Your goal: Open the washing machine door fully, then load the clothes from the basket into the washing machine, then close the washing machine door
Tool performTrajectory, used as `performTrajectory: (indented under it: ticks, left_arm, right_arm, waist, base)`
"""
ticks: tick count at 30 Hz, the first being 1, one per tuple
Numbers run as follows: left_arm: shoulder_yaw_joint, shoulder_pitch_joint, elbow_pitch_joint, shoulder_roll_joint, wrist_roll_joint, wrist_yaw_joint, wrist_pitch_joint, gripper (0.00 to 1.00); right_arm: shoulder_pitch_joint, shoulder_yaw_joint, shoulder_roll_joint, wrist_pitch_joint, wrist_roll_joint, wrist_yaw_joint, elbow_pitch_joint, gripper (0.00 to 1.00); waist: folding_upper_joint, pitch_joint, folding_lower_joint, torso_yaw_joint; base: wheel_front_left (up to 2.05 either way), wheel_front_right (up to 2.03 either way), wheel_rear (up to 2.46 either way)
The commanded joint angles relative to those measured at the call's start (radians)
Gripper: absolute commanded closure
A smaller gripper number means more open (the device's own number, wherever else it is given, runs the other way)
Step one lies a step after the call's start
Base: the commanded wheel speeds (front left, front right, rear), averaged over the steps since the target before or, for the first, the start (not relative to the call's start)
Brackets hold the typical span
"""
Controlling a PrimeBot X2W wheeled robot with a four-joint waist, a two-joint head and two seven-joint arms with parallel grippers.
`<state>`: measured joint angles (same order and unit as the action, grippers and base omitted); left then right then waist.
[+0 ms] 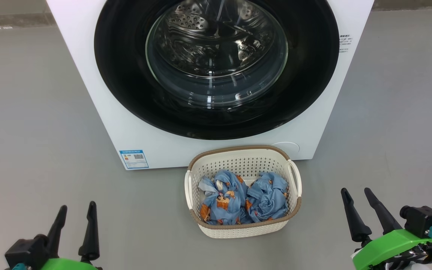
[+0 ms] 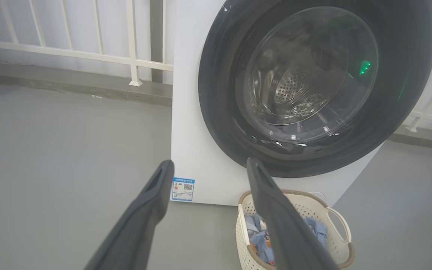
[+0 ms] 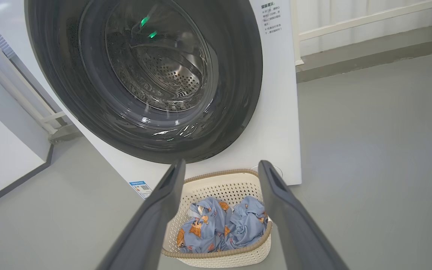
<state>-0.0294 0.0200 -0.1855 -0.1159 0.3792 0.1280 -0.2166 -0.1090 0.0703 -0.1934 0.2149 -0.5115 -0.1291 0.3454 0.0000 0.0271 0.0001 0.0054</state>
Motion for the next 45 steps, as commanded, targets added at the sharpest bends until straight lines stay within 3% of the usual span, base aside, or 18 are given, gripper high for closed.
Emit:
performTrajectory:
  ticks: [1,11,35,45]
  left_arm:
    - [0.025,0.037,0.033,-0.028,-0.036,0.002,-0.017,0.00]
    - [0.020,0.038,0.029,-0.039,-0.134,0.003,-0.045,0.00]
    - [0.031,0.042,-0.020,-0.045,-0.147,0.003,-0.045,0.00]
    - [0.042,0.046,-0.028,-0.035,-0.173,0.003,-0.045,0.00]
  right_arm:
    - [-0.046,0.026,-0.021,0.019,0.039,-0.001,-0.019,0.00]
    - [-0.050,0.026,-0.031,0.047,0.137,-0.002,-0.017,0.00]
    - [-0.024,-0.007,-0.016,0.047,0.147,-0.002,-0.022,0.00]
    - [-0.024,-0.007,-0.016,0.047,0.147,-0.002,-0.024,0.00]
  waist:
    - [0.0000,0.002,0.0000,-0.001]
    - [0.0000,0.005,-0.0001,-0.004]
    - [0.0000,0.001,-0.0001,-0.012]
    - [0.0000,0.008,-0.0001,-0.012]
  base:
    - [0.00,0.00,0.00]
    - [0.00,0.00,0.00]
    - [0.01,0.01,-0.01]
    - [0.55,0.55,-1.10]
